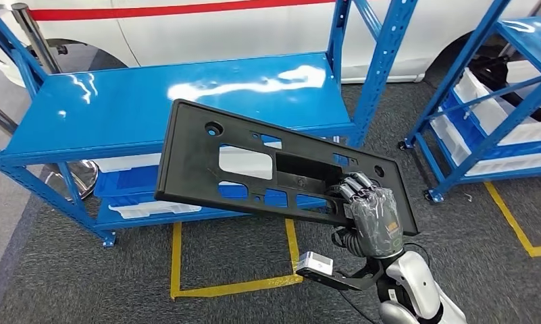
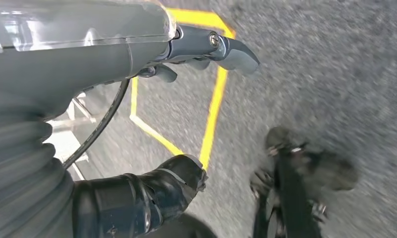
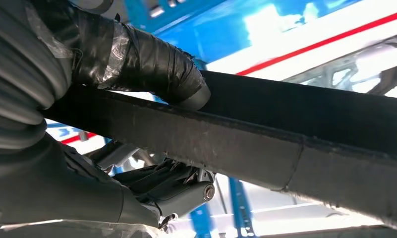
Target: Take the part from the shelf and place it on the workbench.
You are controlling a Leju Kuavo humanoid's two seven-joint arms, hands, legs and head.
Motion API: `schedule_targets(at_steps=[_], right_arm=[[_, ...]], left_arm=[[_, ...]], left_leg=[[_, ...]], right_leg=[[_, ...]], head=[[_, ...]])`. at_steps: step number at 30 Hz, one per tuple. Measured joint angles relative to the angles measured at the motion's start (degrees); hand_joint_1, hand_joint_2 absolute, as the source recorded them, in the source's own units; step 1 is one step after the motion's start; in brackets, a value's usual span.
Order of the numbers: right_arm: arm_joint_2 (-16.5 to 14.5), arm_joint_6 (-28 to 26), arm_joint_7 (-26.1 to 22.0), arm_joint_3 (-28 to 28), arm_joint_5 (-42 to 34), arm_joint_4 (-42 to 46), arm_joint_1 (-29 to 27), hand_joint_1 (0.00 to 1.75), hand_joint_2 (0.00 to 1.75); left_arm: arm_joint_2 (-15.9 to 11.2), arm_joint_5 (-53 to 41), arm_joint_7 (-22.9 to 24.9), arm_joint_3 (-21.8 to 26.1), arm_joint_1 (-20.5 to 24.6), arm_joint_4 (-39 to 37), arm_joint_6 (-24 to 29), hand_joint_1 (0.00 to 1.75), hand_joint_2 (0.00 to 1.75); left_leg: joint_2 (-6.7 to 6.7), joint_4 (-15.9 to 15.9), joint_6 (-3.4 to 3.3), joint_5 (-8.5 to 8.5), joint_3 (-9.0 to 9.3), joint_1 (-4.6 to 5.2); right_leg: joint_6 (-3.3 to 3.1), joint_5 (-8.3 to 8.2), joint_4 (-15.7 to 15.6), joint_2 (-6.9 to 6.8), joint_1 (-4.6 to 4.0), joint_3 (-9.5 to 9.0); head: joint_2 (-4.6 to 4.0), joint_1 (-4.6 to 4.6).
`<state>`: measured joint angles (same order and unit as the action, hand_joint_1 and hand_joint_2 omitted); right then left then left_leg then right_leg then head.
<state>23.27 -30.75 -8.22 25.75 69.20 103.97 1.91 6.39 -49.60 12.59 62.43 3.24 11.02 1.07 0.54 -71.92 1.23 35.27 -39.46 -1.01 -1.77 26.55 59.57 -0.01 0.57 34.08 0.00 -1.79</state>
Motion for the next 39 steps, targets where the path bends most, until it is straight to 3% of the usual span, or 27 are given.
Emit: schedule_targets(at_steps=[1, 2, 3, 4, 6, 8, 10, 11, 12, 14, 15, 16, 20, 22, 23, 24, 26, 27, 28, 30, 31, 32, 33, 34, 35, 37, 39], right_arm=[[0.00, 0.03, -0.01, 0.00, 0.01, 0.00, -0.03, 1.75, 1.75], [0.00, 0.05, -0.01, 0.00, 0.01, 0.00, -0.05, 1.75, 1.75], [0.00, 0.07, -0.02, 0.00, 0.02, 0.01, -0.06, 1.75, 1.75], [0.00, 0.07, -0.02, 0.00, 0.02, 0.02, -0.06, 1.75, 1.75], [-0.01, 0.08, -0.01, 0.00, 0.03, 0.09, -0.06, 1.75, 1.75], [-0.01, 0.23, 0.00, 0.00, 0.11, 0.15, -0.07, 1.75, 1.75], [-0.01, 0.55, 0.02, 0.02, 0.28, 0.20, -0.17, 1.75, 1.75], [0.01, 0.76, 0.04, 0.04, 0.37, 0.24, -0.16, 1.75, 1.75], [0.02, 0.99, 0.07, 0.08, 0.43, 0.28, -0.09, 1.75, 1.75], [0.00, 1.39, 0.18, 0.18, 0.50, 0.31, 0.15, 1.75, 1.75], [-0.02, 1.50, 0.21, 0.22, 0.50, 0.31, 0.21, 1.75, 1.75], [-0.04, 1.55, 0.24, 0.26, 0.50, 0.31, 0.22, 1.75, 1.75], [-0.03, 1.63, 0.25, 0.27, 0.50, 0.31, 0.23, 1.75, 1.75], [-0.03, 2.01, 0.31, 0.33, 0.24, 0.31, 0.26, 1.75, 1.75], [-0.03, 2.46, 0.36, 0.36, -0.14, 0.31, 0.45, 1.75, 1.75], [-0.02, 3.10, 0.43, 0.39, -0.65, 0.38, 1.00, 1.75, 1.75], [0.02, 4.14, 0.54, 0.42, -1.47, 0.55, 2.30, 1.75, 1.75], [0.03, 4.41, 0.58, 0.43, -1.63, 0.63, 2.79, 1.75, 1.75], [0.04, 4.48, 0.58, 0.43, -1.66, 0.64, 2.99, 1.75, 1.75], [0.05, 4.69, 0.60, 0.44, -1.67, 0.63, 3.38, 1.75, 1.75], [0.05, 4.81, 0.64, 0.44, -1.71, 0.64, 3.60, 1.75, 1.75], [0.05, 4.98, 0.75, 0.44, -1.83, 0.68, 3.74, 1.75, 1.75], [0.05, 5.15, 0.86, 0.44, -1.96, 0.72, 3.81, 1.75, 1.75], [0.05, 5.28, 0.97, 0.44, -2.09, 0.75, 3.83, 1.75, 1.75], [0.05, 5.40, 1.05, 0.44, -2.19, 0.79, 3.84, 1.75, 1.75], [0.05, 5.45, 1.08, 0.44, -2.24, 0.84, 3.90, 1.75, 1.75], [0.11, 5.46, 1.14, 0.44, -2.28, 1.02, 4.07, 1.75, 1.75]], left_arm=[[-0.01, -0.01, -0.02, 0.09, 0.01, 0.00, 0.00, 0.00, 1.75], [-0.01, -0.01, -0.04, 0.16, 0.04, 0.00, -0.01, 0.00, 1.75], [-0.01, -0.02, -0.06, 0.20, 0.07, 0.00, -0.01, 0.00, 1.75], [-0.02, -0.02, -0.08, 0.22, 0.10, 0.00, -0.02, 0.00, 1.75], [-0.13, -0.01, -0.13, 0.24, 0.17, 0.01, -0.02, 0.00, 1.75], [-0.19, 0.03, -0.19, 0.31, 0.18, 0.01, -0.02, 0.00, 1.75], [-0.11, 0.10, -0.25, 0.45, 0.32, 0.00, -0.02, 0.00, 1.75], [-0.08, 0.14, -0.26, 0.54, 0.42, 0.00, -0.02, 0.00, 1.75], [-0.04, 0.15, -0.27, 0.62, 0.46, 0.00, -0.03, 0.00, 1.75], [0.00, 0.19, -0.30, 0.73, 0.30, 0.00, -0.07, 0.00, 1.75], [0.01, 0.20, -0.31, 0.75, 0.20, 0.00, -0.08, 0.00, 1.75], [0.01, 0.22, -0.31, 0.76, 0.14, 0.00, -0.09, 0.00, 1.75], [0.01, 0.23, -0.31, 0.77, 0.13, 0.00, -0.09, 0.00, 1.75], [0.02, 0.29, -0.36, 0.79, 0.15, 0.00, -0.10, 0.00, 1.75], [0.03, 0.33, -0.42, 0.79, 0.19, 0.00, -0.14, 0.00, 1.75], [0.11, 0.37, -0.46, 0.81, 0.24, 0.00, -0.20, 0.00, 1.75], [0.28, 0.39, -0.51, 0.85, 0.41, 0.00, -0.33, 0.00, 1.75], [0.35, 0.39, -0.49, 0.87, 0.49, 0.00, -0.36, 0.00, 1.75], [0.37, 0.37, -0.47, 0.88, 0.54, 0.00, -0.36, 0.00, 1.75], [0.46, 0.34, -0.43, 0.90, 0.44, -0.01, -0.37, 0.00, 1.75], [0.49, 0.31, -0.42, 0.91, 0.33, -0.01, -0.37, 0.00, 1.75], [0.50, 0.27, -0.38, 0.92, 0.22, -0.01, -0.37, 0.00, 1.75], [0.48, 0.23, -0.35, 0.95, 0.15, 0.00, -0.37, 0.00, 1.75], [0.47, 0.19, -0.32, 0.97, 0.14, 0.00, -0.37, 0.00, 1.75], [0.47, 0.16, -0.29, 0.98, 0.16, 0.00, -0.38, 0.00, 1.75], [0.48, 0.16, -0.29, 1.00, 0.25, 0.00, -0.39, 0.00, 1.75], [0.50, 0.16, -0.29, 1.01, 0.30, 0.00, -0.42, 0.00, 1.75]], left_leg=[[-0.16, -2.49, -0.20, 0.44, 0.07, 0.08], [-0.26, -3.19, -0.54, -0.50, 0.93, 0.22], [-0.51, -1.90, -1.03, -2.16, 2.66, 0.38], [-1.25, 1.24, -1.73, -3.70, 5.30, 0.61], [-3.48, 10.14, -3.03, -4.05, 11.46, 1.01], [-4.62, 15.34, -3.34, -3.47, 14.49, 1.33], [-3.52, 16.58, -3.35, -4.96, 14.35, 1.35], [-2.78, 17.20, -3.60, -5.74, 14.15, 1.26], [-1.92, 17.73, -3.89, -6.50, 13.72, 1.15], [-0.47, 17.73, -4.29, -7.50, 12.43, 1.12], [0.06, 17.53, -4.35, -7.79, 11.88, 1.13], [0.36, 17.39, -4.33, -7.95, 11.54, 1.13], [0.62, 17.26, -4.32, -8.05, 11.23, 1.13], [1.49, 16.51, -4.22, -8.34, 9.98, 1.10], [2.38, 15.63, -4.06, -8.57, 8.70, 1.06], [3.71, 14.69, -3.58, -9.01, 7.32, 1.04], [6.06, 13.57, -2.53, -9.99, 5.62, 0.94], [6.50, 13.47, -1.99, -10.22, 5.36, 0.87], [5.58, 13.22, -1.65, -9.61, 5.17, 0.77], [2.30, 10.28, -1.11, -5.63, 4.18, 0.55], [0.76, 7.29, -0.92, -2.77, 3.46, 0.45], [0.09, 3.76, -0.80, -0.34, 2.76, 0.39], [-0.15, 0.68, -0.67, 0.96, 2.40, 0.36], [-0.21, -1.06, -0.57, 0.86, 2.67, 0.31], [-0.29, -0.92, -0.47, -0.45, 3.80, 0.22], [-1.53, 4.65, -0.22, -3.59, 8.36, -0.18], [-4.42, 12.15, -0.22, -3.45, 13.17, -0.45]], right_leg=[[-0.05, -0.74, 0.10, 0.63, -0.16, 0.94], [-0.06, -1.46, 0.19, 1.28, -0.33, 1.92], [-0.05, -2.16, 0.24, 1.91, -0.51, 2.82], [-0.04, -2.86, 0.27, 2.57, -0.62, 3.60], [0.20, -4.26, 0.19, 3.77, -0.84, 4.74], [0.77, -5.78, -0.50, 4.92, -0.60, 5.08], [1.48, -6.93, -1.58, 5.59, -0.39, 5.26], [1.78, -6.24, -1.44, 4.96, -0.45, 5.59], [2.02, -4.35, -0.19, 3.82, -0.50, 6.14], [2.50, 1.46, 5.39, 1.29, -0.26, 7.64], [2.71, 3.53, 7.96, 0.76, -0.08, 8.23], [2.85, 4.62, 9.61, 0.55, 0.02, 8.59], [2.96, 5.16, 11.00, 0.48, 0.11, 8.85], [3.30, 4.65, 13.86, 0.34, 0.34, 8.85], [3.48, 3.09, 13.11, -0.08, 0.49, 6.91], [3.31, 2.43, 9.83, -1.22, 0.24, 3.66], [2.35, 1.52, 1.17, -2.90, -0.55, -2.43], [1.66, 1.96, -1.48, -3.24, -0.74, -3.52], [1.19, 1.23, -1.90, -2.71, -0.56, -3.14], [0.36, -0.38, -2.59, -1.79, -0.08, -1.98], [0.15, -1.13, -2.62, -1.20, -0.10, -1.12], [0.06, -1.85, -2.54, -0.60, -0.10, -0.21], [0.13, -2.53, -2.43, 0.08, -0.08, 0.72], [0.27, -3.18, -2.24, 0.73, -0.01, 1.67], [0.47, -3.76, -1.97, 1.36, 0.11, 2.60], [1.12, -4.79, -1.20, 2.60, 0.48, 4.43], [1.95, -5.83, -0.41, 3.86, 0.60, 5.90]], head=[[0.00, 0.00], [0.00, 0.00], [0.00, 0.00], [0.00, 0.00], [0.00, -0.02], [0.00, -0.02], [0.00, -0.02], [0.00, -0.05], [0.00, -0.09], [0.00, -0.11], [0.00, -0.08], [0.00, -0.08], [0.00, -0.08], [0.00, -0.08], [0.00, -0.07], [0.00, -0.06], [0.00, -0.05], [0.00, -0.06], [0.00, -0.07], [0.00, -0.04], [0.00, -0.03], [0.00, -0.02], [0.00, -0.03], [0.00, -0.03], [0.00, -0.03], [0.00, -0.03], [0.00, -0.03]])
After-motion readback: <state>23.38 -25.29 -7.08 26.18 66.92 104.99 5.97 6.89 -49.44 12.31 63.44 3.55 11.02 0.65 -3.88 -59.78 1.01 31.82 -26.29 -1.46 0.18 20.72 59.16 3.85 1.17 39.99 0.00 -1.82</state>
